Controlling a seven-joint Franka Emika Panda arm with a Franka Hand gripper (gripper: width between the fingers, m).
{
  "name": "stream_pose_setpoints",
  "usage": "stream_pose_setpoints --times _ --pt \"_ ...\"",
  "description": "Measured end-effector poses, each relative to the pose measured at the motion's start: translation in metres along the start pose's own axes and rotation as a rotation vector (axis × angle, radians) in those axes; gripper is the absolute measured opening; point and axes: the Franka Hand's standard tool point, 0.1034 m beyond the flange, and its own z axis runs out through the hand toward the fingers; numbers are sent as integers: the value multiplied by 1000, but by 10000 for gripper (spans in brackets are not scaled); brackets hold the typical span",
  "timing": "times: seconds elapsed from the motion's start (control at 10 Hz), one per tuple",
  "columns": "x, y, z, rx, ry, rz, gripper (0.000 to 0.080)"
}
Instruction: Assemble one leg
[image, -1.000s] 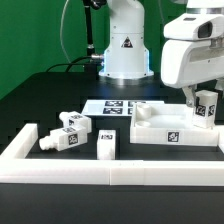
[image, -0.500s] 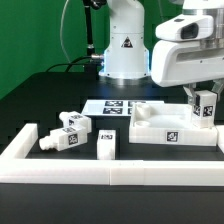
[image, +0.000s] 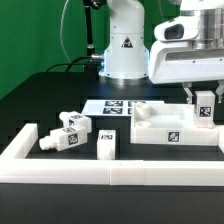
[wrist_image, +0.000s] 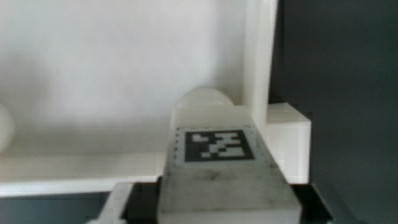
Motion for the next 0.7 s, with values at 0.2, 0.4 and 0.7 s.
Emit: stream_pose_setpoints --times 0.2,0.4,0.7 --pt "-1 1 1 9 3 247 285" --pt "-3 0 2 14 1 501 285" --pt "-3 -2 3 28 -3 751 285"
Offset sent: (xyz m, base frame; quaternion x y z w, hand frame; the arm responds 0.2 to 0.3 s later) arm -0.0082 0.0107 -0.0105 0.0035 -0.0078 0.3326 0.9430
